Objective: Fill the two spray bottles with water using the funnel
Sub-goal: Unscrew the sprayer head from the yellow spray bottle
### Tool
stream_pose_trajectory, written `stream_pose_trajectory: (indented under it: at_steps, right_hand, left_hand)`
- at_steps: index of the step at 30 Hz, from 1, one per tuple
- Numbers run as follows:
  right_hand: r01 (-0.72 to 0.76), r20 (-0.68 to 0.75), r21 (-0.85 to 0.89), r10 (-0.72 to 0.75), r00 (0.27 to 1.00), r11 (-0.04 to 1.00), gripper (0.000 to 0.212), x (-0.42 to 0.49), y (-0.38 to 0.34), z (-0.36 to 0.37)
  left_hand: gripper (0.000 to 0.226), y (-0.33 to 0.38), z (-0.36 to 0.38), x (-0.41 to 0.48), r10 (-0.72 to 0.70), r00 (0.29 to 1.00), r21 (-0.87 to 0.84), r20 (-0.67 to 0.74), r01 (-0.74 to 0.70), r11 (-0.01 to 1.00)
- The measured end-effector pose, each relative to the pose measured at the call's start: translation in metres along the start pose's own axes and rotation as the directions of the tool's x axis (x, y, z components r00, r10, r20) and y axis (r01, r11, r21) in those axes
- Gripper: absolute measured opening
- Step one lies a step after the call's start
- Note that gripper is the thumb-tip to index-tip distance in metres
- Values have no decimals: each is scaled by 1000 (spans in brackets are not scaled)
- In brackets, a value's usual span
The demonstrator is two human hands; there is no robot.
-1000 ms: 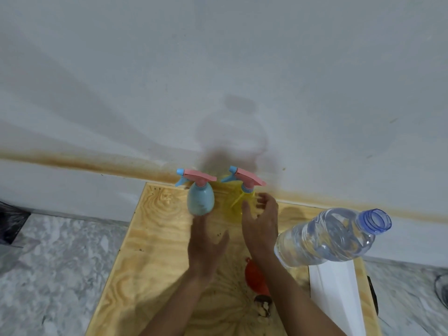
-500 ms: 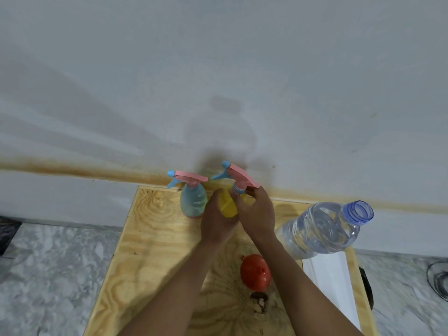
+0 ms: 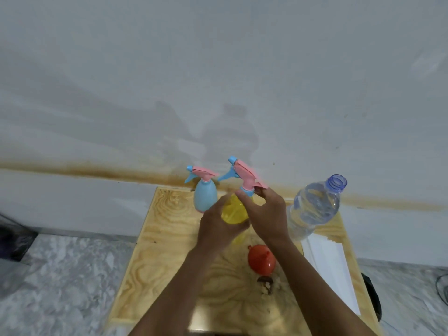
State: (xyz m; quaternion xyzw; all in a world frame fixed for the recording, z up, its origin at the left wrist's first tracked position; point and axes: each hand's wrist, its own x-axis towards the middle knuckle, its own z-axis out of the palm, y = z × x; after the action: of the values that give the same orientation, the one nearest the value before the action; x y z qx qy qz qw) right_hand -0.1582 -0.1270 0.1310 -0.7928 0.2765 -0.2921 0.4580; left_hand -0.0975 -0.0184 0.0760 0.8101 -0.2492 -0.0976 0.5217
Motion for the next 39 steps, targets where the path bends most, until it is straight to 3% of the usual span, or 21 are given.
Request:
stream_pose_trajectory:
  at_steps: [3,6,11,17,20,23,26,30,34,39]
  right_hand:
    - [35,38,92,-39,999,995,22,-7,-14,-6]
    - [35,197,164,-67,978,986,17,-11,-27,-17]
    - [7,410,206,-93,907,978,18,-8,-42,-38]
    - [3,201,365,-82,976,931,28,-16,-54,-34]
    - [4,197,355,-80,977,935,15,-16,-56,-36]
    - [9,229,374,-102,968,927,16,-19,-58,-38]
    - [-10,185,447,-81,979,895,27,-24,-63,-36]
    - [-13,80,420,-23,996,908,24,-27,-67,-30]
    - [-54,87,456,16,996,888,32,-26,-67,-27]
    - [-42,60,438,18,998,898,20,-29,-71,-21]
  left_hand:
    - [56,11,-11,-6,60,998,-50,29,-59,997]
    - [48,24,-25,-12,17,987,-191,162,14,981]
    - [61,38,-48,-19,-23,950,-190,313,86,978]
    - [81,56,-51,-24,-65,963,-99,260,94,991]
    - [62,62,-53,-28,-25,974,-162,227,63,985]
    - [50,68,-55,-31,12,975,-208,223,36,978]
    - [48,71,-55,-32,16,978,-206,206,27,978]
    - [44,75,-53,-36,5,982,-184,187,30,983]
    - [39,78,-54,-37,-17,983,-190,185,52,980]
    - [44,80,-53,-37,-22,989,-167,149,47,985]
